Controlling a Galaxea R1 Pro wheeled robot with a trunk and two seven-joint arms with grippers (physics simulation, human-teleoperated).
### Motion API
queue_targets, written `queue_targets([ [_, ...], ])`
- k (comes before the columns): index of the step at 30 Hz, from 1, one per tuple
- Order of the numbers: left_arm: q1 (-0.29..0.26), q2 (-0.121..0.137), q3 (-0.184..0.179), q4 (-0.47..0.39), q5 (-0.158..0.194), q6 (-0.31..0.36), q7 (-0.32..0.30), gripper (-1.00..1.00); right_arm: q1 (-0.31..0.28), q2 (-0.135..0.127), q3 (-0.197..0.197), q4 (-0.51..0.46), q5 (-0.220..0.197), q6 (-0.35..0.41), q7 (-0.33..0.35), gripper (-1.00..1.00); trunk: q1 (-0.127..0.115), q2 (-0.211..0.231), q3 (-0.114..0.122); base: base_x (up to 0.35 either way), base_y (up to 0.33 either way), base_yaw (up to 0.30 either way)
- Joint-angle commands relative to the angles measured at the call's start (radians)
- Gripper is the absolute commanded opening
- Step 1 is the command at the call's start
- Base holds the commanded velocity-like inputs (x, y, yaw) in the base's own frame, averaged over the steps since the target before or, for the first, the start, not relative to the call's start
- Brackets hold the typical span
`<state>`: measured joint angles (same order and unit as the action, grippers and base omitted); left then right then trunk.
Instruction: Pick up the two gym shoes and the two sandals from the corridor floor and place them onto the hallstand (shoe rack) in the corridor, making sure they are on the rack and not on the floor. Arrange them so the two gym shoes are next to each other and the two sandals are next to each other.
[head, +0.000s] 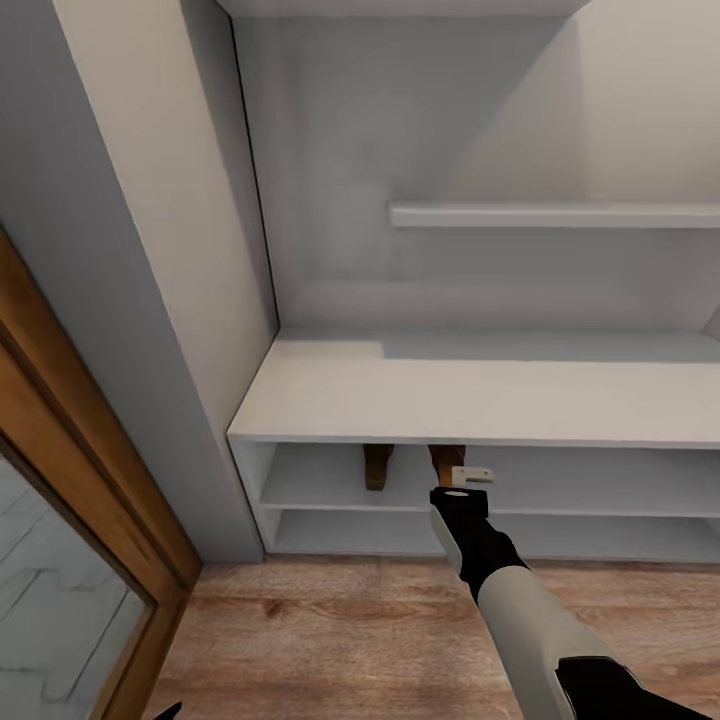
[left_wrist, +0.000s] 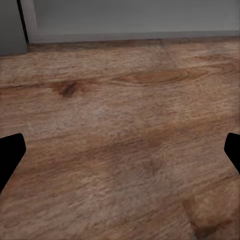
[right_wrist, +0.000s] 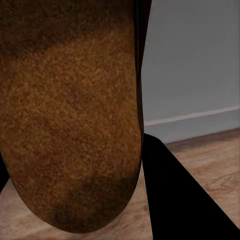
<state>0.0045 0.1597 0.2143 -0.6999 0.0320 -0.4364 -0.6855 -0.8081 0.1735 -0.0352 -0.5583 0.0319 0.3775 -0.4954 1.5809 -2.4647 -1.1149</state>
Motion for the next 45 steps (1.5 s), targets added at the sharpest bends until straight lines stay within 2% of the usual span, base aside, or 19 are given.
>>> queue_targets([
  [1,0.000,0.000,0.002,-0.001,0.003,0.001,-0.006,1.00,0.000,0.001,-0.003,-0.002,0.000,0.005,-0.003,-1.00,0.000,0.000,-0.001,0.006,0.000,0.000],
  [13,0.000,0.001,0.002,-0.003,0.003,0.001,-0.006,1.00,0.000,0.001,-0.003,-0.002,0.000,0.005,-0.003,-1.00,0.000,0.000,-0.009,0.001,0.000,0.165],
  [17,0.000,0.001,0.001,-0.003,0.003,0.001,-0.006,1.00,0.000,0.001,-0.003,-0.002,0.000,0.005,-0.003,-1.00,0.011,-0.021,-0.021,0.000,0.000,0.154],
  [26,0.000,0.001,0.002,-0.002,0.003,0.001,-0.020,1.00,0.000,0.001,-0.003,-0.002,0.000,0.005,-0.003,-1.00,0.011,-0.021,-0.023,0.000,0.000,0.012],
  [31,0.000,0.001,0.001,-0.001,0.003,0.001,-0.020,1.00,0.000,0.001,-0.004,-0.002,0.000,0.005,-0.003,-1.00,0.015,-0.028,-0.032,0.000,0.000,0.000],
  [45,0.005,-0.003,0.000,-0.001,0.002,0.004,-0.022,1.00,-0.001,0.001,-0.005,-0.003,-0.003,0.005,0.001,-1.00,0.015,-0.028,-0.033,0.000,0.000,0.000],
])
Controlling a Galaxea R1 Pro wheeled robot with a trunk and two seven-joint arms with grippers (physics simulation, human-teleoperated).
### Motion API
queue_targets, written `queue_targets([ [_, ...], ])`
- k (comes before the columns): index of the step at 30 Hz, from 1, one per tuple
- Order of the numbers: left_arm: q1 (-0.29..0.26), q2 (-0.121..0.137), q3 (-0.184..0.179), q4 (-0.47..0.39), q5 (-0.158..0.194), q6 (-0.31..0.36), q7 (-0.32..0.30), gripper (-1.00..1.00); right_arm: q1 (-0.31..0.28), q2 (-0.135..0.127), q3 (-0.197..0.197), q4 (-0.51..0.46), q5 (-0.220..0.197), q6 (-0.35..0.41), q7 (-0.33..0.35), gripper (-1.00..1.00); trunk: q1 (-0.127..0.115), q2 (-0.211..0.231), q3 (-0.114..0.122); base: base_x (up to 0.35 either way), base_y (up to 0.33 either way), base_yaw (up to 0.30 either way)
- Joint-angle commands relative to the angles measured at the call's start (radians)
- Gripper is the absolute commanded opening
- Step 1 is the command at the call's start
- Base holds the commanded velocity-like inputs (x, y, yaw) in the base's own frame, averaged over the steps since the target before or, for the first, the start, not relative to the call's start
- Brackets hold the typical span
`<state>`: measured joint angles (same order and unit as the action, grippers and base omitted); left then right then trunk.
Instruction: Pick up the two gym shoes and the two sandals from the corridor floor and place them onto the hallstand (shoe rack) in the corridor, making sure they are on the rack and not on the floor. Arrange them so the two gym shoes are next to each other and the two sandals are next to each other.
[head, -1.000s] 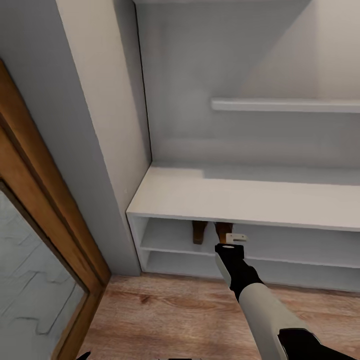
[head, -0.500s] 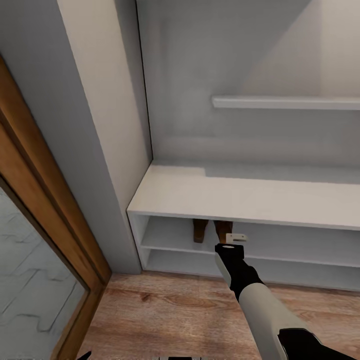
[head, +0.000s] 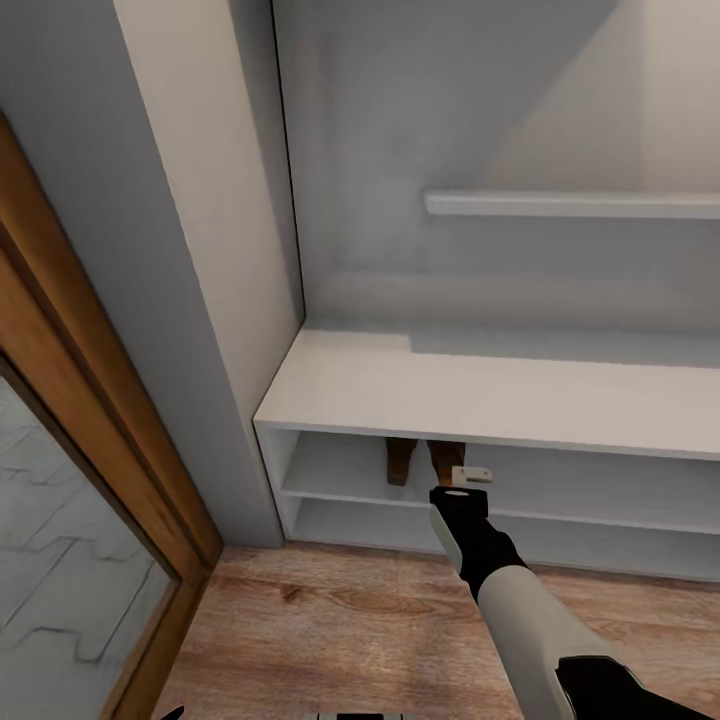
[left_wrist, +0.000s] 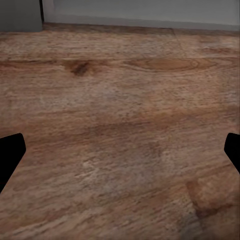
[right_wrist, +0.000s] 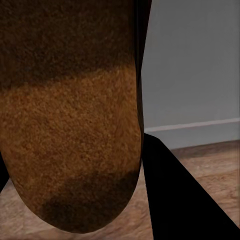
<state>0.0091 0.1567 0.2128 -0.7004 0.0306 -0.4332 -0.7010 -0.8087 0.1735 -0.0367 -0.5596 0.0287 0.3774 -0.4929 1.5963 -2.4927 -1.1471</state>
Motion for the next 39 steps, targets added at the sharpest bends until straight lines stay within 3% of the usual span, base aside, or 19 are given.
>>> queue_targets([
  [1,0.000,0.000,0.002,0.000,0.003,0.001,-0.006,1.00,0.000,0.001,-0.003,-0.002,-0.002,0.005,-0.001,-1.00,0.000,0.000,-0.001,0.000,0.000,0.000],
  [14,0.000,0.000,0.006,0.000,0.003,0.001,-0.006,1.00,0.000,0.001,-0.003,-0.008,-0.037,0.005,-0.002,-1.00,0.009,-0.010,-0.054,0.000,0.000,0.000],
  [39,0.000,0.000,0.007,-0.001,0.006,-0.002,-0.008,1.00,0.000,0.001,-0.005,-0.008,-0.038,0.005,-0.002,-1.00,0.009,-0.010,-0.055,0.088,0.021,0.000],
])
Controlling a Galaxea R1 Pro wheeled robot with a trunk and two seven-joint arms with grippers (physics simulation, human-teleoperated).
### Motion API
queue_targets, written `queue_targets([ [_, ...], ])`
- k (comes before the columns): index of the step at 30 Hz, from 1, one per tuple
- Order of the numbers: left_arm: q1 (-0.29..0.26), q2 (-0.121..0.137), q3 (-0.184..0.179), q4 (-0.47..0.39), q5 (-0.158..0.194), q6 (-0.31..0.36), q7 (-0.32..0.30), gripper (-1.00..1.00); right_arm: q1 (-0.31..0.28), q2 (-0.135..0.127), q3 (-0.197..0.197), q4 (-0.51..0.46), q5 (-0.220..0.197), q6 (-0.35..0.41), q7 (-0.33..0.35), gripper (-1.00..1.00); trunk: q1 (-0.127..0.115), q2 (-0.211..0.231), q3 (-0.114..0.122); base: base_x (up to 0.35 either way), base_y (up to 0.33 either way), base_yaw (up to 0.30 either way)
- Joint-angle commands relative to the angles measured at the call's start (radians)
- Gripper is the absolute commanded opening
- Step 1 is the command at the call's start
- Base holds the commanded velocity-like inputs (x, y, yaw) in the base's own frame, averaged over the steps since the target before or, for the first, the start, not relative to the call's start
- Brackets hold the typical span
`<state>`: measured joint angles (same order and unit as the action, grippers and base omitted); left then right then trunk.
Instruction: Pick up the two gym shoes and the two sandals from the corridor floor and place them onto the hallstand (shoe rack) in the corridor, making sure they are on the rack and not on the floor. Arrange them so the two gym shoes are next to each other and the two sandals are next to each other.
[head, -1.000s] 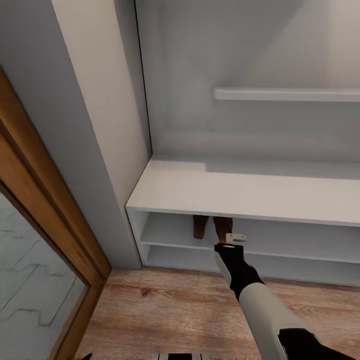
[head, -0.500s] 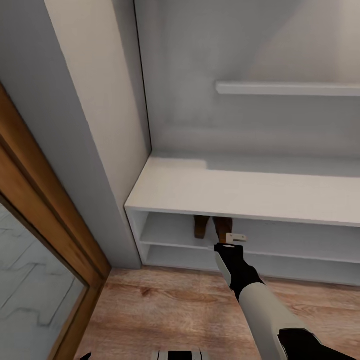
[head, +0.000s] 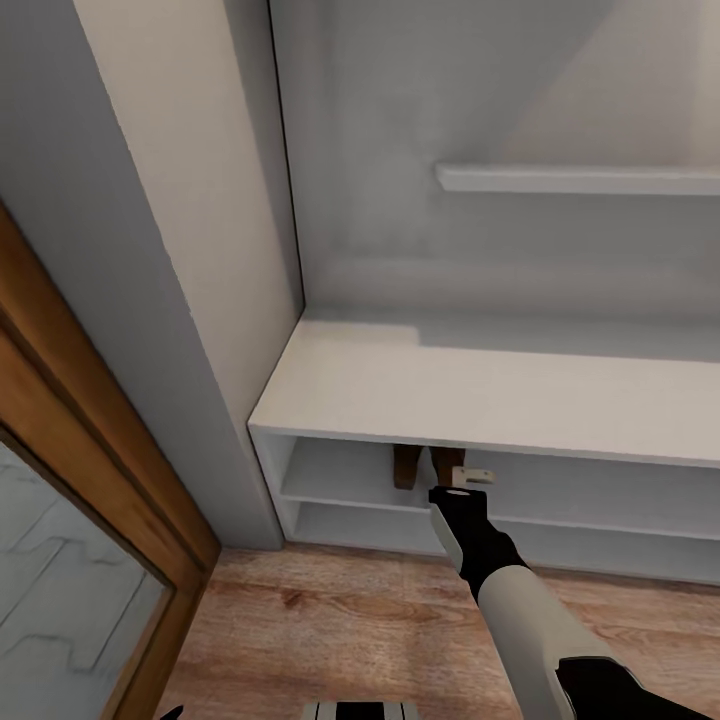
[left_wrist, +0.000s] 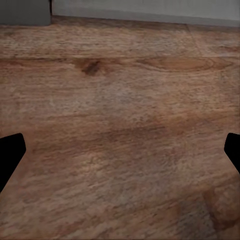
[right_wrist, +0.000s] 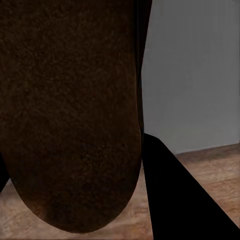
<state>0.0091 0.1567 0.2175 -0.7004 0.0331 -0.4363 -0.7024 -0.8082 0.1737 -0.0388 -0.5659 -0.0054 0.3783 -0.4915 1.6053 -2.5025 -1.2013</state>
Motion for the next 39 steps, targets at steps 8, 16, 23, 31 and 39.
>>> queue_targets([
  [8,0.000,0.000,0.000,-0.001,0.004,0.001,-0.006,1.00,0.000,0.001,-0.003,-0.002,-0.004,0.004,-0.003,-1.00,0.000,0.000,-0.001,0.033,0.000,0.000],
  [16,0.000,0.000,0.003,-0.001,0.004,0.001,-0.006,1.00,0.000,0.001,-0.003,-0.002,-0.004,0.004,-0.003,-1.00,0.000,0.000,-0.001,0.059,0.000,0.000],
  [23,0.000,0.000,0.005,-0.001,0.004,0.001,-0.006,1.00,0.000,0.001,-0.002,-0.002,-0.004,0.003,-0.003,-1.00,0.000,0.000,-0.001,0.059,0.032,0.000],
  [31,0.000,0.000,0.005,-0.001,0.004,0.001,-0.006,1.00,0.000,0.001,-0.003,-0.002,-0.004,0.003,-0.002,1.00,0.000,0.000,-0.001,0.006,0.003,0.000],
  [39,0.000,0.001,0.005,-0.001,0.005,0.001,-0.006,1.00,0.000,0.001,-0.002,-0.003,-0.004,0.004,-0.002,1.00,0.000,0.000,-0.001,0.000,0.000,0.000],
])
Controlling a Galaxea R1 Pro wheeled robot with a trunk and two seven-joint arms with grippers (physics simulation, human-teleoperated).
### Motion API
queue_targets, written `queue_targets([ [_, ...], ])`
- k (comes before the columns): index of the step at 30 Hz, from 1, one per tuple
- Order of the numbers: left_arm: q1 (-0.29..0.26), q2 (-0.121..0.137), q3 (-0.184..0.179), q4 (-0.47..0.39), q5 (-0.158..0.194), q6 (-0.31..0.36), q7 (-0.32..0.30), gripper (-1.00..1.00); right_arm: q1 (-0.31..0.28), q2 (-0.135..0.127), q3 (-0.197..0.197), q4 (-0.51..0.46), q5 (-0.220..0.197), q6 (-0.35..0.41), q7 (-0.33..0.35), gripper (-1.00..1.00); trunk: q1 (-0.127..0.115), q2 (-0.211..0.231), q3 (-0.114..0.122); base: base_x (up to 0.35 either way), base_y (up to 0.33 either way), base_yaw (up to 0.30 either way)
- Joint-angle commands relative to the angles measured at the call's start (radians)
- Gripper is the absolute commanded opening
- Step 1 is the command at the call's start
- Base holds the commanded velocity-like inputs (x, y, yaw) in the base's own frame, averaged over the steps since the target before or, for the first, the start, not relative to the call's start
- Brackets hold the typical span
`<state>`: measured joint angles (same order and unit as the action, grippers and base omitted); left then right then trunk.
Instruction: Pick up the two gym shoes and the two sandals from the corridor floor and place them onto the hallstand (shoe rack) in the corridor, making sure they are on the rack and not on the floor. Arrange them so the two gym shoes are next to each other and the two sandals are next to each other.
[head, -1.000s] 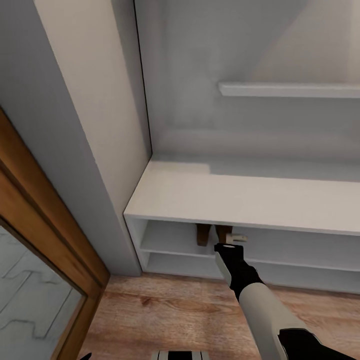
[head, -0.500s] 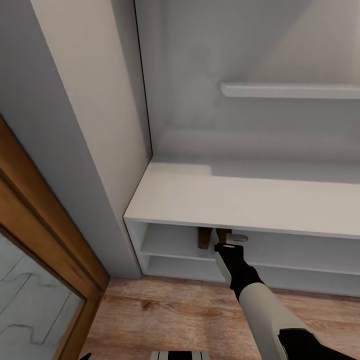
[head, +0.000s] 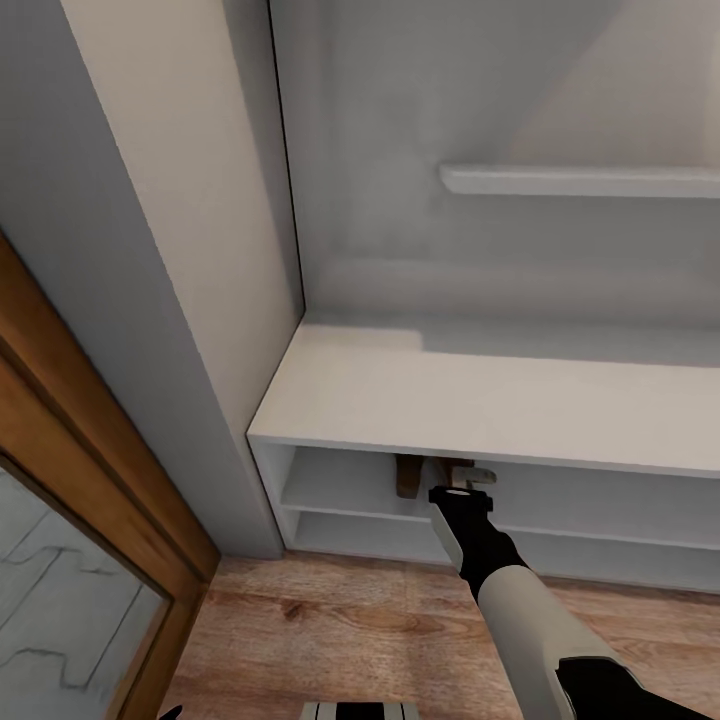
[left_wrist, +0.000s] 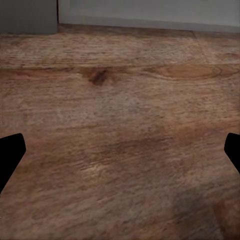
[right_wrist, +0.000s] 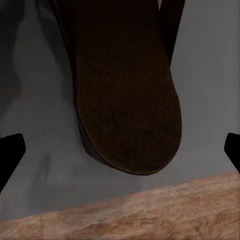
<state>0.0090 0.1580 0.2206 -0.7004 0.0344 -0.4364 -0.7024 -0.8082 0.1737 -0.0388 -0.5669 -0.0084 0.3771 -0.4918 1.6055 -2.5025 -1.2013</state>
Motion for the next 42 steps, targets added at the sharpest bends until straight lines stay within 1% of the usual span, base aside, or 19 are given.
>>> queue_targets([
  [1,0.000,0.000,0.002,-0.001,0.004,0.001,-0.006,1.00,0.000,0.001,-0.003,-0.002,-0.001,0.005,-0.002,1.00,0.000,0.000,-0.001,0.000,0.000,0.000],
  [14,0.000,0.000,0.002,-0.001,0.003,0.001,-0.006,1.00,0.000,0.001,-0.003,-0.001,-0.001,0.005,-0.002,1.00,0.000,0.000,-0.001,-0.002,0.000,0.000],
  [18,0.000,0.000,0.002,-0.001,0.002,0.000,-0.006,1.00,0.000,0.001,-0.003,-0.001,-0.001,0.004,-0.002,1.00,0.000,0.000,-0.001,-0.129,0.000,0.000],
  [42,0.000,-0.001,0.005,-0.001,0.004,0.001,-0.006,1.00,0.000,0.001,-0.003,0.005,-0.001,0.005,-0.002,1.00,0.000,0.000,-0.001,-0.315,0.000,0.000],
])
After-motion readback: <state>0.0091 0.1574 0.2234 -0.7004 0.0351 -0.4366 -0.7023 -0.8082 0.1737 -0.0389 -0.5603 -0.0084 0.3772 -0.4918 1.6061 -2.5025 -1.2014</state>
